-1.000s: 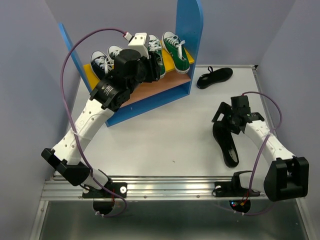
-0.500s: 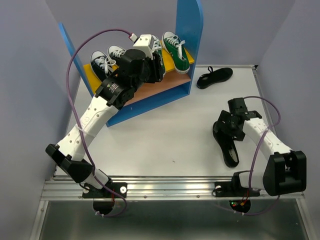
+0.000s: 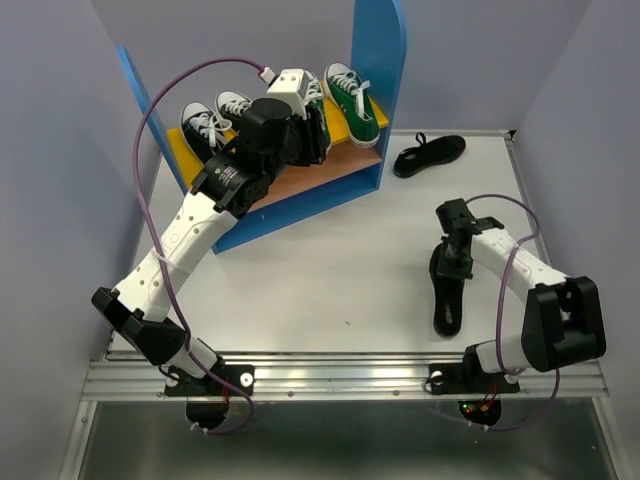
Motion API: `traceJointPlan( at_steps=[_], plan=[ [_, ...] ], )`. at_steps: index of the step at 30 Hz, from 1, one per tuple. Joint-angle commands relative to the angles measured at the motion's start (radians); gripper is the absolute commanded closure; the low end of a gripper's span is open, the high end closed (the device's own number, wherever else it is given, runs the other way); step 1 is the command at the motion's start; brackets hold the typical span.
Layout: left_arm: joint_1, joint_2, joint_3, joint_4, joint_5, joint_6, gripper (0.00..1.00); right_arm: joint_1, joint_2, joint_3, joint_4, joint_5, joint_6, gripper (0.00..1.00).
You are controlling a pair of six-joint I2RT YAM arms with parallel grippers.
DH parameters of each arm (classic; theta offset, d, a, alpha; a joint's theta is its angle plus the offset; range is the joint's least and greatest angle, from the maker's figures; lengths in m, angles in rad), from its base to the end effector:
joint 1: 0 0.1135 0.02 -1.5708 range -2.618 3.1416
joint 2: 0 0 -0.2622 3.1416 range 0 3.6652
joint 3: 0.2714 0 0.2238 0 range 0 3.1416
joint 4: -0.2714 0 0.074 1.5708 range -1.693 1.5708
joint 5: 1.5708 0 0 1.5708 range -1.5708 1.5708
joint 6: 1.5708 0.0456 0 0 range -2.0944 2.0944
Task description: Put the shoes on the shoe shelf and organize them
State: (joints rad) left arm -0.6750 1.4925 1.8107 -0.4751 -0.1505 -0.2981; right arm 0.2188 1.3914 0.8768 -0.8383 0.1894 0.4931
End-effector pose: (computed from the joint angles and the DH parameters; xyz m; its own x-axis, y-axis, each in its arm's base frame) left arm 0.2409 -0.1841 0.4807 -0.2641 -0.1605 -0.9510 0.4443 0.8550 -0.2677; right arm 0.2128 0.0385 0.2016 -0.9216 0.2713 -0.2774 0.2984 0.9526 -0.0596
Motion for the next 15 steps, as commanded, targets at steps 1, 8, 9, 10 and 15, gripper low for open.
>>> traceJointPlan(
  at_steps=[1, 8, 9, 10, 15],
  plan=[
    [-0.003, -0.02, 0.019, 0.041, -0.003, 0.001, 0.5, 0.016, -0.037, 0.068, 0.073, -0.073, 0.041, 0.99],
    [-0.003, -0.021, 0.004, 0.021, -0.058, 0.002, 0.5, 0.066, -0.066, 0.106, 0.243, -0.245, 0.191, 0.99],
    [-0.003, -0.028, -0.01, 0.021, -0.057, 0.002, 0.5, 0.103, -0.042, 0.125, 0.266, -0.236, 0.205, 0.99],
    [-0.003, -0.031, -0.01, 0.021, -0.049, 0.004, 0.49, 0.123, -0.042, 0.134, 0.277, -0.225, 0.217, 0.99],
    [-0.073, -0.06, -0.065, 0.018, -0.127, 0.03, 0.48, 0.186, 0.076, 0.16, 0.352, -0.194, 0.277, 0.99]
  ],
)
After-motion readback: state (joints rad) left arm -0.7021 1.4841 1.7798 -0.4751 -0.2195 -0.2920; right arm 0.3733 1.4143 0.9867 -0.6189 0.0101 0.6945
